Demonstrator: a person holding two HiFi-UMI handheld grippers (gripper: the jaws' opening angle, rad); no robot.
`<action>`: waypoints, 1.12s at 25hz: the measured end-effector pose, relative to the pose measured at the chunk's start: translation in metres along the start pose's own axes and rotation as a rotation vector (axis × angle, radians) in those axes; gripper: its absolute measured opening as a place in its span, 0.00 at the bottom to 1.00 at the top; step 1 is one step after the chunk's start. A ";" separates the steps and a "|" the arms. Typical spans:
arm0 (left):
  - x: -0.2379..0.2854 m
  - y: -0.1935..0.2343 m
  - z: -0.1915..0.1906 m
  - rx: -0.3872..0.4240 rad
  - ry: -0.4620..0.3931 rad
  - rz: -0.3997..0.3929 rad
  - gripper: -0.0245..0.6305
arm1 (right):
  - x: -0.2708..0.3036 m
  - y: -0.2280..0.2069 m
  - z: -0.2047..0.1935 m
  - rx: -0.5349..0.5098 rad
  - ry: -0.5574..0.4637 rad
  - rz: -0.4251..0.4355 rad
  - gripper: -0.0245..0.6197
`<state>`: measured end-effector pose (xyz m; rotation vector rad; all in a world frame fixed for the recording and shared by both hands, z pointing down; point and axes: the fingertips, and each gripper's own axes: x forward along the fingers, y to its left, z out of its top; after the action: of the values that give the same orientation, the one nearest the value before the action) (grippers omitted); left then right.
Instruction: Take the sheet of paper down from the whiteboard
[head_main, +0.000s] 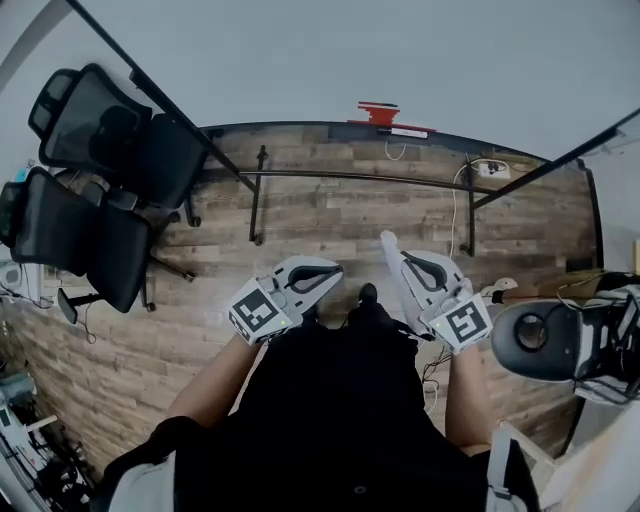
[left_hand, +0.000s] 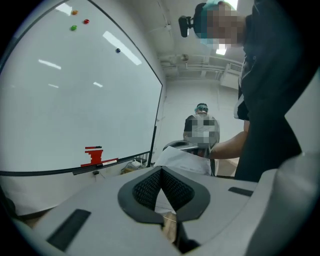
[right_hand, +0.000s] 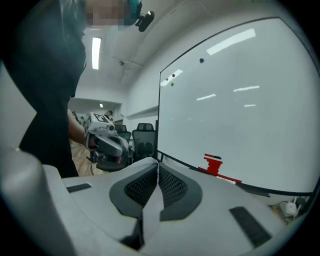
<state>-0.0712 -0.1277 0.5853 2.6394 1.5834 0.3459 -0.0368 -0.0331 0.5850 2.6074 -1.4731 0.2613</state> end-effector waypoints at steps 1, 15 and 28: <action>-0.012 -0.001 0.000 0.022 0.004 -0.013 0.06 | 0.002 0.004 0.002 0.004 -0.002 -0.027 0.07; -0.082 -0.014 -0.022 -0.011 -0.023 -0.110 0.06 | 0.023 0.095 0.006 0.096 -0.046 -0.070 0.07; -0.074 -0.025 -0.046 -0.034 -0.017 -0.206 0.06 | -0.001 0.100 -0.023 0.161 -0.053 -0.245 0.07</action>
<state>-0.1363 -0.1842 0.6137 2.4188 1.8061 0.3343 -0.1255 -0.0786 0.6105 2.9088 -1.1750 0.2966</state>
